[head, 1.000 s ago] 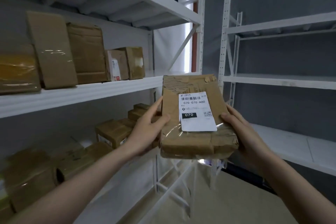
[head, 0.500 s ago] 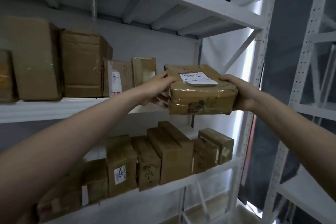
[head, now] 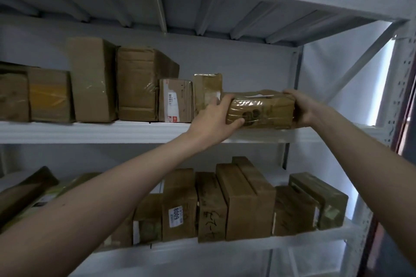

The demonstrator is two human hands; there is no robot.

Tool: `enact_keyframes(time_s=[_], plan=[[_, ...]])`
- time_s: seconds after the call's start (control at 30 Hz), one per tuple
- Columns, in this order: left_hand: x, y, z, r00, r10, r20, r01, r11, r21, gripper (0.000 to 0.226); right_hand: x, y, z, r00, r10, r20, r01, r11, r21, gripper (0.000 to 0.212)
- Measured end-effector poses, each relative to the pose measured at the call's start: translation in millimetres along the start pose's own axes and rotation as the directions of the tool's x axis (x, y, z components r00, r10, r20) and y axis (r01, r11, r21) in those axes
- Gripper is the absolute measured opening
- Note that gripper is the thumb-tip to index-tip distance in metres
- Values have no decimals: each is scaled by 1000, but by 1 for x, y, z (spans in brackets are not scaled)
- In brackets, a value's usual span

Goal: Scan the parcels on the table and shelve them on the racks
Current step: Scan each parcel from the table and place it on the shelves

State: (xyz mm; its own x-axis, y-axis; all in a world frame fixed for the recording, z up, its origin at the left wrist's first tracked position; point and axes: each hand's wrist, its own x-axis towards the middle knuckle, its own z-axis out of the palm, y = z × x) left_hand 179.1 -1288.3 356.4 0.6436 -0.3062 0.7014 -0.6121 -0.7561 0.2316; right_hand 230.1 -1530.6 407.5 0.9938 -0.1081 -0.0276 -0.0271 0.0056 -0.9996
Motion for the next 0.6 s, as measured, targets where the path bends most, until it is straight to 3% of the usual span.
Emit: enact_keyframes(time_s=[0.07,0.2,0.37,0.47,0.6], plan=[[3,-3,4,999,20,-43,-21,1000,-14,53,0,1,-1,993,-115,-17,116,991,66,45],[12,-6,11,996,15,-91,-16,1000,-11,46,-4,17,-12,896,-347,277,339,938,78,64],[16,-9,16,992,26,-123,-8,990,142,47,1,34,-12,863,-381,332,408,913,-12,80],[18,-8,17,992,21,-127,9,972,237,51,4,40,-10,862,-416,290,440,898,-22,58],[21,-5,19,990,1,-144,43,953,300,54,8,46,-4,856,-467,222,495,865,-87,48]])
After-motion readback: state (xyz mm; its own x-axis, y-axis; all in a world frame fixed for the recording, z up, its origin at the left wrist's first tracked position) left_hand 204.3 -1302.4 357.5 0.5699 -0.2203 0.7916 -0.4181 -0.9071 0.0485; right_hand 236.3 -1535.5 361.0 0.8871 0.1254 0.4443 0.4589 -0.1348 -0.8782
